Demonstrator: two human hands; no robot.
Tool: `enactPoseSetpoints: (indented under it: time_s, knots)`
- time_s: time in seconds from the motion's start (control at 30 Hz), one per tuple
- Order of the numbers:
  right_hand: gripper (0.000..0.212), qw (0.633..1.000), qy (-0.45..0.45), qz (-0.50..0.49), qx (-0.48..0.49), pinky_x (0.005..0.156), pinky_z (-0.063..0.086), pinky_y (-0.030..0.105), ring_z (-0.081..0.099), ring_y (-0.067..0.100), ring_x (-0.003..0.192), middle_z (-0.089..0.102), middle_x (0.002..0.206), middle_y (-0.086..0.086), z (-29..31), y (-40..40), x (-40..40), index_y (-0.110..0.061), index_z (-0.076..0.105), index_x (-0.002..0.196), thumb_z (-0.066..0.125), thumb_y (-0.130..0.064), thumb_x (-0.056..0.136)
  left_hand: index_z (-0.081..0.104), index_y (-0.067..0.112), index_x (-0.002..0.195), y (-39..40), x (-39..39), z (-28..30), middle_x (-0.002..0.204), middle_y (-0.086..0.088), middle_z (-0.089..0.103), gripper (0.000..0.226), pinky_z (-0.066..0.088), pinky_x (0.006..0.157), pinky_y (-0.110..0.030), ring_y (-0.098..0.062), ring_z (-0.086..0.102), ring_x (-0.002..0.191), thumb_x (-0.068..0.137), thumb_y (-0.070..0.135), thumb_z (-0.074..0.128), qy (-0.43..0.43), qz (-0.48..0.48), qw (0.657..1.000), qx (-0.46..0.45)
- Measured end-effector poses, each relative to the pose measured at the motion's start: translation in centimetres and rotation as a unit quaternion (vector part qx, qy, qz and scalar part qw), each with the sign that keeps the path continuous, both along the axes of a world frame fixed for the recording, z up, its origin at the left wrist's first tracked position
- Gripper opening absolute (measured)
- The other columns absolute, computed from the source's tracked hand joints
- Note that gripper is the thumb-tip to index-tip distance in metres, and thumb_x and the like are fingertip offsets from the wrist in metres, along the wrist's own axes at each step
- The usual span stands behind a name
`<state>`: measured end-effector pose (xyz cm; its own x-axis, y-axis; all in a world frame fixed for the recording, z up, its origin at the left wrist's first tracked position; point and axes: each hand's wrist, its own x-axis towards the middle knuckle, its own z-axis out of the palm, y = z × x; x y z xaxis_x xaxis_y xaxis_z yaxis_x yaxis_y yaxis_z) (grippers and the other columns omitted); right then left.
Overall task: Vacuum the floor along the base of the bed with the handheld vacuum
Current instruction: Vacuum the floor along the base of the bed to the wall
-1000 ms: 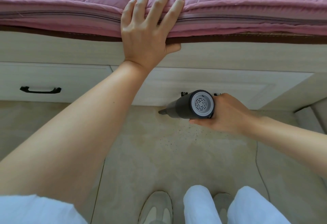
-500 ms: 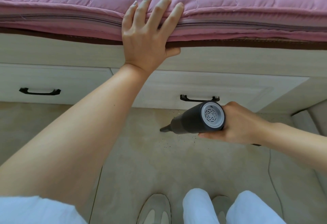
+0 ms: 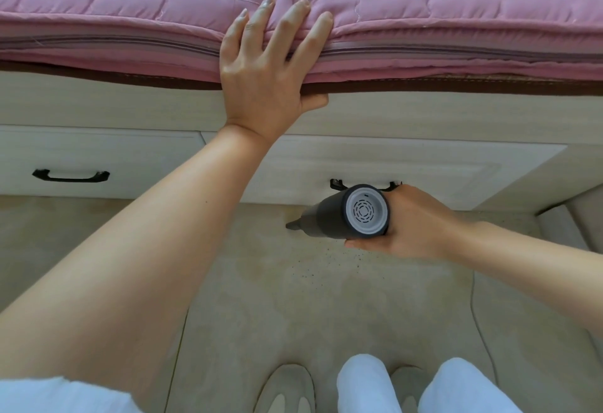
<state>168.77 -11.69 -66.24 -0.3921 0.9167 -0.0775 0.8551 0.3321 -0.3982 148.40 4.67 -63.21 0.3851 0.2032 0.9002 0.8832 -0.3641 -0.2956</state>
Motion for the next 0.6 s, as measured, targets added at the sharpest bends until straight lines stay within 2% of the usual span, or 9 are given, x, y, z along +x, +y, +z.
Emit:
enactPoseSetpoints:
  time_s: [0.1, 0.27, 0.37, 0.47, 0.53, 0.6]
  knots:
    - [0.061, 1.000, 0.002, 0.019, -0.020, 0.071, 0.052, 0.034, 0.065, 0.016, 0.085, 0.069, 0.094, -0.014, 0.7, -0.6, 0.4, -0.035, 0.055, 0.111, 0.051, -0.076, 0.065, 0.059, 0.029, 0.135, 0.0, 0.0, 0.0, 0.131, 0.000, 0.066, 0.087, 0.052, 0.096, -0.050, -0.033, 0.064, 0.118, 0.066, 0.081, 0.051, -0.003, -0.003, 1.000, -0.004]
    - [0.043, 0.998, 0.006, 0.035, -0.050, 0.068, 0.050, 0.032, 0.063, 0.011, 0.076, 0.069, 0.082, -0.014, 2.0, -1.6, 0.9, -0.030, 0.060, 0.097, 0.067, -0.061, 0.069, 0.057, 0.029, 0.135, 0.0, -0.1, 0.1, 0.131, 0.001, 0.066, 0.089, 0.051, 0.097, -0.049, -0.032, 0.064, 0.118, 0.064, 0.082, 0.052, -0.001, 0.001, 1.000, -0.002]
    - [0.044, 0.998, 0.009, 0.048, -0.042, 0.066, 0.050, 0.033, 0.063, 0.013, 0.074, 0.068, 0.079, -0.012, 2.2, -1.6, 0.7, -0.030, 0.060, 0.095, 0.064, -0.064, 0.068, 0.053, 0.030, 0.137, 0.0, -0.1, 0.1, 0.131, 0.001, 0.066, 0.091, 0.052, 0.097, -0.049, -0.031, 0.064, 0.118, 0.063, 0.084, 0.055, 0.007, 0.002, 1.000, -0.005]
    - [0.054, 0.998, 0.024, 0.045, -0.021, 0.068, 0.051, 0.036, 0.064, 0.017, 0.080, 0.069, 0.086, -0.013, 1.7, -1.1, 0.6, -0.032, 0.058, 0.102, 0.055, -0.072, 0.065, 0.050, 0.031, 0.138, 0.0, -0.2, 0.0, 0.132, 0.001, 0.065, 0.095, 0.052, 0.097, -0.048, -0.030, 0.064, 0.118, 0.060, 0.085, 0.060, 0.012, 0.006, 1.000, -0.012]
    - [0.054, 0.999, 0.023, 0.040, -0.008, 0.070, 0.051, 0.033, 0.064, 0.015, 0.082, 0.068, 0.089, -0.017, 1.5, -0.8, 0.5, -0.035, 0.056, 0.104, 0.054, -0.073, 0.066, 0.050, 0.031, 0.137, 0.0, -0.2, 0.0, 0.132, 0.001, 0.065, 0.096, 0.052, 0.097, -0.049, -0.030, 0.064, 0.118, 0.059, 0.085, 0.065, 0.010, 0.005, 1.000, -0.014]
    - [0.047, 0.999, 0.028, 0.037, -0.010, 0.068, 0.048, 0.026, 0.062, 0.010, 0.079, 0.063, 0.082, -0.024, 1.6, -0.7, 0.6, -0.037, 0.056, 0.101, 0.059, -0.069, 0.067, 0.050, 0.031, 0.137, 0.0, -0.2, 0.1, 0.131, 0.001, 0.066, 0.097, 0.051, 0.097, -0.049, -0.031, 0.064, 0.118, 0.058, 0.084, 0.070, 0.008, 0.003, 1.000, -0.016]
